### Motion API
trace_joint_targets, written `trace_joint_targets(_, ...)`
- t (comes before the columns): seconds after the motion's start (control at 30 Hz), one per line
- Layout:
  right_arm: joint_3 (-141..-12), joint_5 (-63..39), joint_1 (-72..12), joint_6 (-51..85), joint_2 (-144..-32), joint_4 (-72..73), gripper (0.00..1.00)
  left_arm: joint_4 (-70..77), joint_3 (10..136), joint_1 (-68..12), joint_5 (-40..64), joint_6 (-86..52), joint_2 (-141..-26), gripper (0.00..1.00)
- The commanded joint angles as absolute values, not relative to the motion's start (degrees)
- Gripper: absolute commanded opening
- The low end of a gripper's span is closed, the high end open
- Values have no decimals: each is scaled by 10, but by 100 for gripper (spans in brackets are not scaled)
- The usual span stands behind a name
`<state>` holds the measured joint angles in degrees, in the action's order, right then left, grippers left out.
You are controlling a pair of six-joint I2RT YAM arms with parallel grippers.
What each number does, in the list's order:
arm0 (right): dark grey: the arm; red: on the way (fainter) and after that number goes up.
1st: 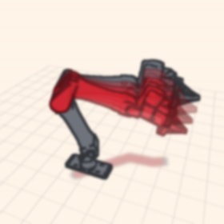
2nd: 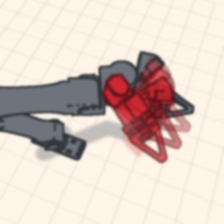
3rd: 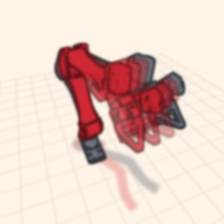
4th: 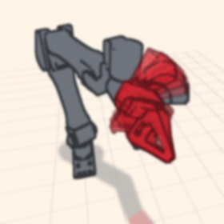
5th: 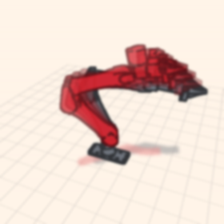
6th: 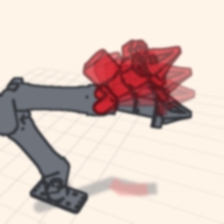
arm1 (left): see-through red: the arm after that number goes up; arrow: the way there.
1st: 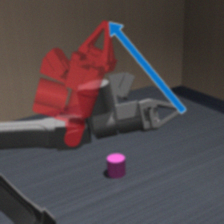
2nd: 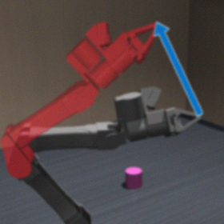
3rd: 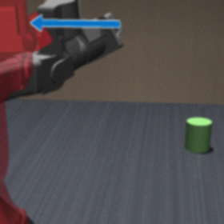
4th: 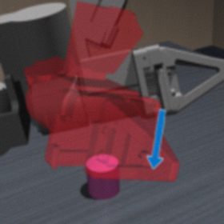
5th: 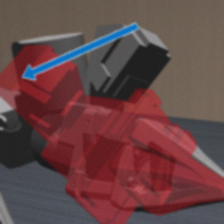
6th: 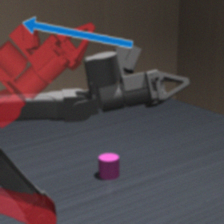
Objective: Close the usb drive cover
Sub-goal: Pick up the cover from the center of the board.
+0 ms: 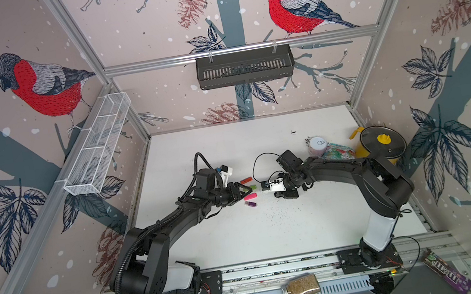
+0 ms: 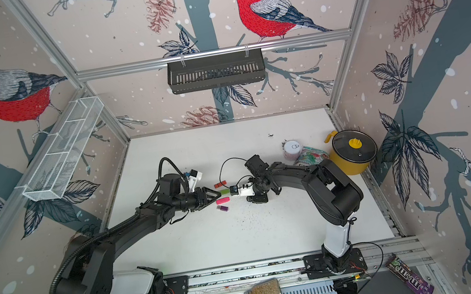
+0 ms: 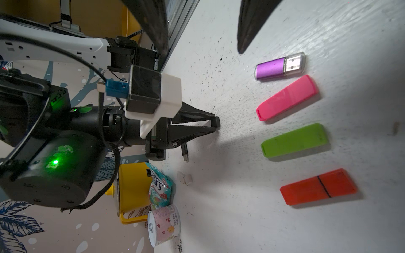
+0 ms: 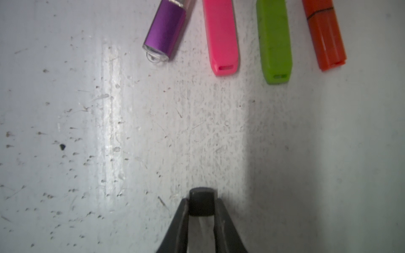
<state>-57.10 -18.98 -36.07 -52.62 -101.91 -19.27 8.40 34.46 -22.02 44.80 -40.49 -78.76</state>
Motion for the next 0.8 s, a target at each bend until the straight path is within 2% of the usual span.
trace_joint_targets(0.0, -560, -189, -359, -502, -998, -188, 21, 108, 347, -221, 452, -413, -788, 50)
trace_joint_targets(0.23, -530, -263, -347, -451, -928, -106, 21, 220, 315, -222, 487, -494, -802, 51)
trace_joint_targets(0.47, -507, -314, -345, -410, -895, -50, 21, 268, 320, -232, 499, -518, -825, 49)
trace_joint_targets(0.77, -495, -328, -361, -383, -886, -17, 22, 308, 347, -256, 518, -532, -880, 45)
